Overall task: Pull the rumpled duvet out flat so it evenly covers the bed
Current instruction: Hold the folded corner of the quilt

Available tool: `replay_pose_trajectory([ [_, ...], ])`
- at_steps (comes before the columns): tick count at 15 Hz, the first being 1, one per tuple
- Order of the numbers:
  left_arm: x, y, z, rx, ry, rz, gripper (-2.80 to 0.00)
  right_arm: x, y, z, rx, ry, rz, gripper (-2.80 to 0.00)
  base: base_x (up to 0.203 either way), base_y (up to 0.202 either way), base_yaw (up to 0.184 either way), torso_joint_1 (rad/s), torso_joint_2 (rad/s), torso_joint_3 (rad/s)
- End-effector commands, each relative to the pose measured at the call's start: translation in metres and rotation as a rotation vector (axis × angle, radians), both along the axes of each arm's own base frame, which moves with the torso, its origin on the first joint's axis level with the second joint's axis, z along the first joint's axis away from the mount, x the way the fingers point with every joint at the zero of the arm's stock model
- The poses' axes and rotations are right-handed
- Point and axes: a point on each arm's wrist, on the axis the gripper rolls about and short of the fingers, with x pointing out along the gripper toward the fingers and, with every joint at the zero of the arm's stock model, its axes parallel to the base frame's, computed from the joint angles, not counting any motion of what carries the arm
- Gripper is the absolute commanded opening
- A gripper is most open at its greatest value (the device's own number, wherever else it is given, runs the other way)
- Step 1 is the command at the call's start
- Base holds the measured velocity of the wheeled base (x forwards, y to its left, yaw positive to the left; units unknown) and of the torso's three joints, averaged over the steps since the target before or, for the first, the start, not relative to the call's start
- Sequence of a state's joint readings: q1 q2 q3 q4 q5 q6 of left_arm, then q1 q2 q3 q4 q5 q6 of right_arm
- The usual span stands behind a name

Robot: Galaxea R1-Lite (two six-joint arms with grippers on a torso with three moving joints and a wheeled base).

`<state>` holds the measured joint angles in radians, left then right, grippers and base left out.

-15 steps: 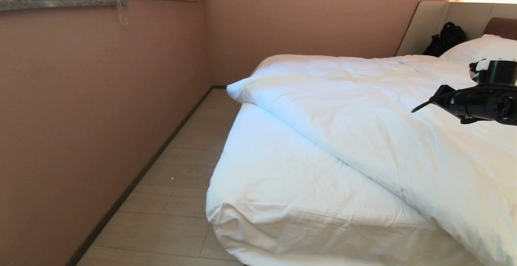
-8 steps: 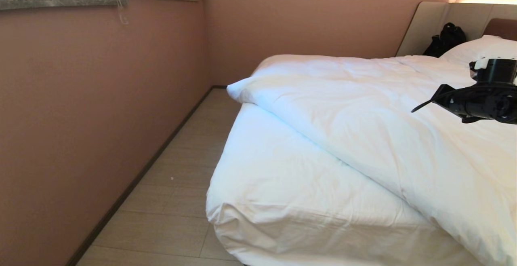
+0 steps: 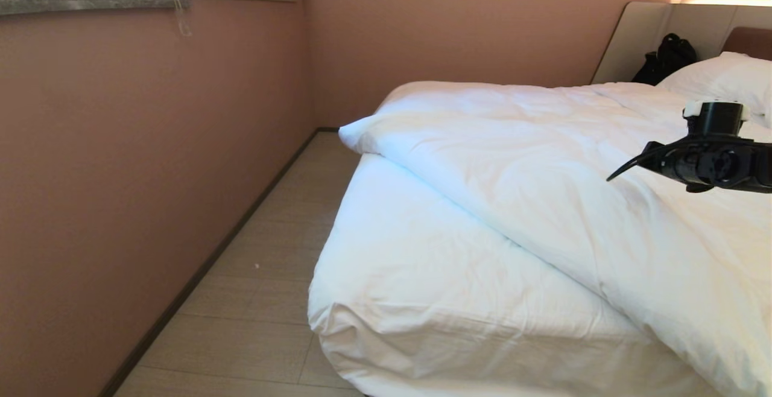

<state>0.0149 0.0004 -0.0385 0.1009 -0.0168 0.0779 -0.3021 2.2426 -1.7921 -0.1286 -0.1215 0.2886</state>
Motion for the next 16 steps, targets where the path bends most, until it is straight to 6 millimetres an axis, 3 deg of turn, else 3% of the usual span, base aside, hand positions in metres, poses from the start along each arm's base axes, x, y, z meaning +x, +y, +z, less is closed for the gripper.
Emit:
replay_pose_trajectory([
  [1, 0.0, 0.0, 0.0, 0.0, 0.002, 0.0, -2.8, 0.003, -0.003, -0.006, -0.039, 0.022, -0.1, -2.8, 0.0, 0.0, 0.0, 0.0, 0.0, 0.0],
  [6, 0.0, 0.0, 0.0, 0.0, 0.0, 0.0, -2.8, 0.003, -0.003, -0.005, -0.042, 0.02, -0.107, -2.8, 0.0, 0.0, 0.0, 0.0, 0.0, 0.0],
  [7, 0.0, 0.0, 0.0, 0.0, 0.0, 0.0, -2.8, 0.004, -0.003, -0.006, -0.042, 0.023, -0.107, 0.0, 0.0, 0.0, 0.0, 0.0, 0.0, 0.0],
  [12, 0.0, 0.0, 0.0, 0.0, 0.002, 0.0, -2.8, 0.008, -0.003, -0.017, -0.037, 0.051, -0.103, 0.0, 0.0, 0.0, 0.0, 0.0, 0.0, 0.0],
  [16, 0.0, 0.0, 0.0, 0.0, 0.001, 0.0, -2.8, 0.019, 0.03, -0.03, -0.015, 0.103, -0.034, 0.0, 0.0, 0.0, 0.0, 0.0, 0.0, 0.0],
])
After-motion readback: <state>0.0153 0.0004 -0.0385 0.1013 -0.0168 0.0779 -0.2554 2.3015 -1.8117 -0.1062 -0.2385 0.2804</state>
